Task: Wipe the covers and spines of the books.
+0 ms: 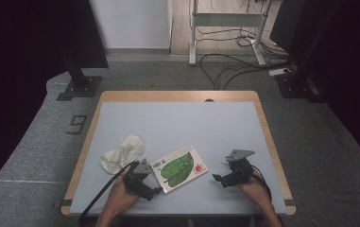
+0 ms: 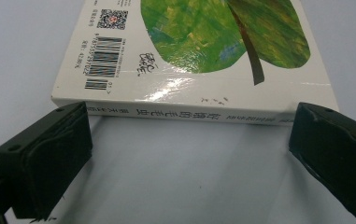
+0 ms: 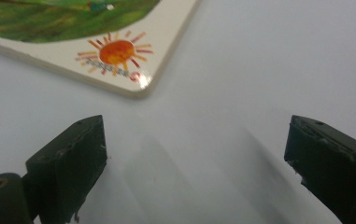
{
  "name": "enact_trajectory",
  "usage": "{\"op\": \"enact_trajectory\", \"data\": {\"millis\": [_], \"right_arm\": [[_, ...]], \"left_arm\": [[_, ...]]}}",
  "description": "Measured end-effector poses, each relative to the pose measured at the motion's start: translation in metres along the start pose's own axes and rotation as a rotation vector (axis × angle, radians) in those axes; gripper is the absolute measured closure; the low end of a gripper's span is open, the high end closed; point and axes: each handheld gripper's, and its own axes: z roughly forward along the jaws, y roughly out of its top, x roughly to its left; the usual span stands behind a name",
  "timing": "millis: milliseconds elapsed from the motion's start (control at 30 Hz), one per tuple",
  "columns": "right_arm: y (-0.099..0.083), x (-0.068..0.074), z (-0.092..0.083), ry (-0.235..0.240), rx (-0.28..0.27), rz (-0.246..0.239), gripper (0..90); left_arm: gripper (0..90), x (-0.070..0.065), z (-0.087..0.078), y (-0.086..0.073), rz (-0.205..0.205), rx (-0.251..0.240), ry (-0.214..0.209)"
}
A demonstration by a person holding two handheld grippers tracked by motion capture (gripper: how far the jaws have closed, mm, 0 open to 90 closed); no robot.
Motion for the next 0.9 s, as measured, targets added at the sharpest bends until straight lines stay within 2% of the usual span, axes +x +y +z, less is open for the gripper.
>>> {"op": "enact_trajectory", "data": {"millis": [267, 400, 700, 900], "right_arm": [[0.016, 0.006, 0.015, 0.027, 0.014, -0.018, 3.6], [0.025, 0.009, 0.024, 0.041, 0.018, -0.009, 2.2], [0.051, 0.02, 0.049, 0.062, 0.04, -0.058, 1.4], [0.065, 0.02, 0.064, 0.098, 0.039, -0.05, 1.3]], "left_arm": [[0.0, 0.0, 0.0, 0.0, -0.005, -0.002, -0.002], [0.0, 0.0, 0.0, 0.0, -0.005, -0.003, -0.002], [0.0, 0.0, 0.0, -0.001, -0.005, -0.005, 0.0], [0.0, 0.0, 0.0, -0.001, -0.005, -0.005, -0.001]]}}
